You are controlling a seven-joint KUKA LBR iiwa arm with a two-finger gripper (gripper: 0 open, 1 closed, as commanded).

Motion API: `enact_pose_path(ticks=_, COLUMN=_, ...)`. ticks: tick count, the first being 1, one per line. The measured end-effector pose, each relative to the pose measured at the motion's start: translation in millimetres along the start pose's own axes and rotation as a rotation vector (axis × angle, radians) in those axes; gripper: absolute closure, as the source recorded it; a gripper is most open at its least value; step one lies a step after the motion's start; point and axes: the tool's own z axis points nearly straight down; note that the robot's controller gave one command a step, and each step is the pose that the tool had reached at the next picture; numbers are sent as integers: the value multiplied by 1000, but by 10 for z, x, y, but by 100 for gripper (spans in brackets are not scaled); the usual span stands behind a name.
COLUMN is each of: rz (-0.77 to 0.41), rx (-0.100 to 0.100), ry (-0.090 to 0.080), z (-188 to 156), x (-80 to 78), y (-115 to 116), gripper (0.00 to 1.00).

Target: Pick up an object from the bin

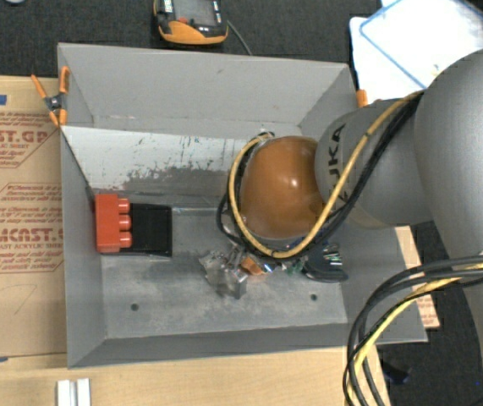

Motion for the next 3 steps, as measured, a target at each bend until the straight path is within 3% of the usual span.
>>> enact_pose_path(ticks=1, rz=-46, rx=0, ry=-1, z=-31, x=143, y=-302, gripper=100)
enact_pose_path(ticks=2, rz=-39, rx=-1, ry=-4, z=2, x=-9, y=-239, gripper=0)
enact_pose_path(ticks=3, rz=-39, rx=-2, ry=-4, z=2, x=-9, y=-239, gripper=0)
